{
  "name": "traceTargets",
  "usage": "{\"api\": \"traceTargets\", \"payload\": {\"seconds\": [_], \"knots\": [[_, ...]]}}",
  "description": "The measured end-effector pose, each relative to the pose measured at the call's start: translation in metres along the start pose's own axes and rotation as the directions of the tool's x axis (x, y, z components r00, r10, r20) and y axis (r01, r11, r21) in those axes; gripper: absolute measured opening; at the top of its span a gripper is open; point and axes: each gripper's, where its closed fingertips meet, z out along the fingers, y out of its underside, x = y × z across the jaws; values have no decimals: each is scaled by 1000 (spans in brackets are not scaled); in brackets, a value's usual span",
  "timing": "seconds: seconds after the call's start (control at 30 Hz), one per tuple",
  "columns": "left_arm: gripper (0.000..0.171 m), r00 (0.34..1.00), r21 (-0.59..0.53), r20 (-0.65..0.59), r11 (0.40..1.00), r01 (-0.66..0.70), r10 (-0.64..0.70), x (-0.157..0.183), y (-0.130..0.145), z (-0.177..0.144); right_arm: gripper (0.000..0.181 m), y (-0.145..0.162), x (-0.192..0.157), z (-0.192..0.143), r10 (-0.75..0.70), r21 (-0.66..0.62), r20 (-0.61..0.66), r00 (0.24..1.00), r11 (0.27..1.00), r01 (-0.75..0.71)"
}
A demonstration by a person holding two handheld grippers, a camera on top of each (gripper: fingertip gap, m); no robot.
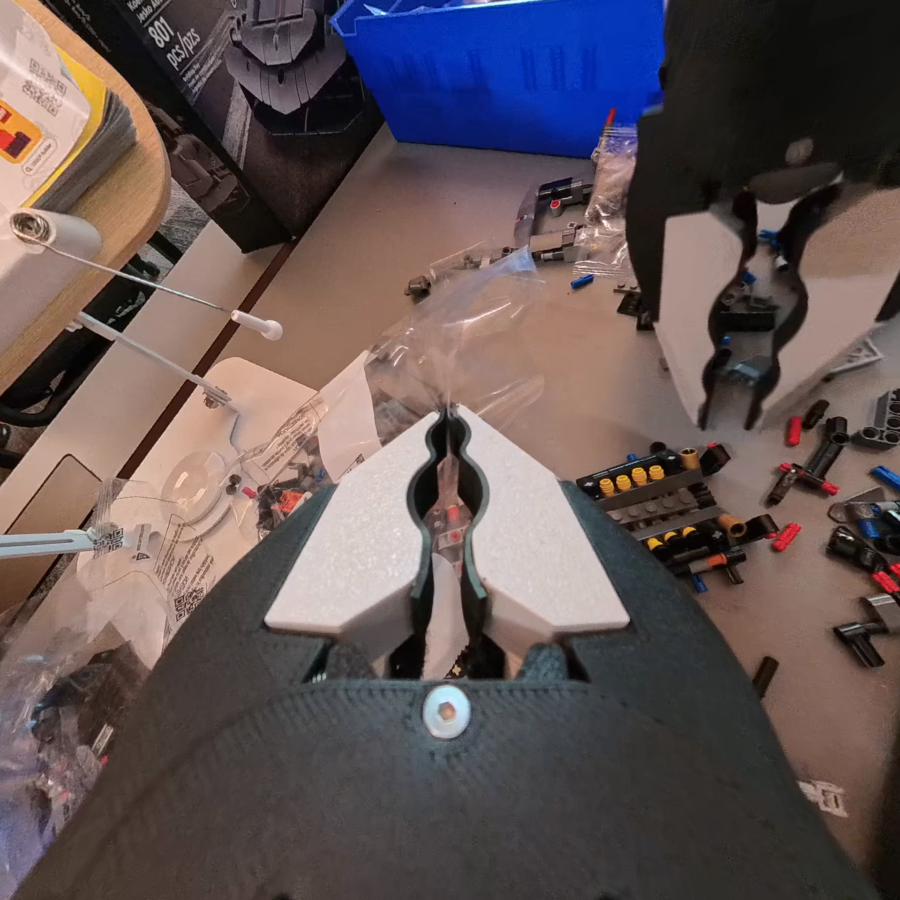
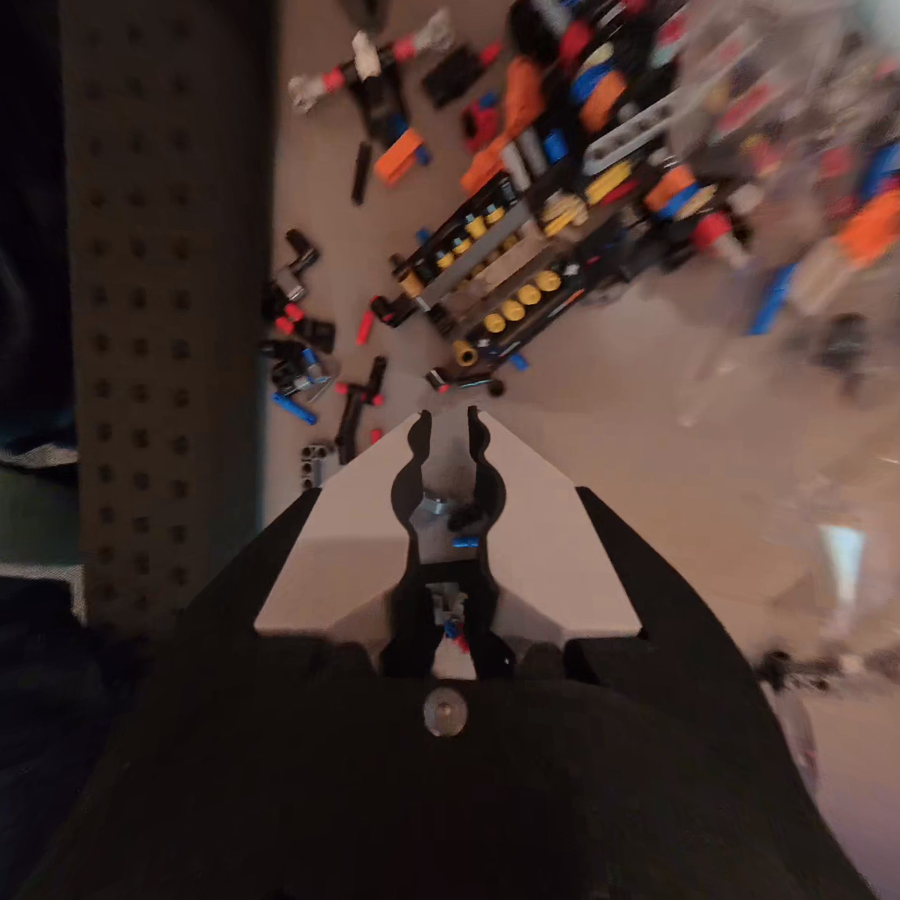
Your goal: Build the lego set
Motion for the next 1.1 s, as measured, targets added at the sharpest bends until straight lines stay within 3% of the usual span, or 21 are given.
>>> {"api": "traceTargets", "payload": {"seconds": [0.13,1.1], "knots": [[0,1000,2,3,1000,0,0,-1,0,-1,14,5,-10,13,-7,-64,59,998,998,11],[0,1000,-9,-5,1000,-5,5,2,2,2,7,2,-33,26,2,-116,168,986,993,17]]}}
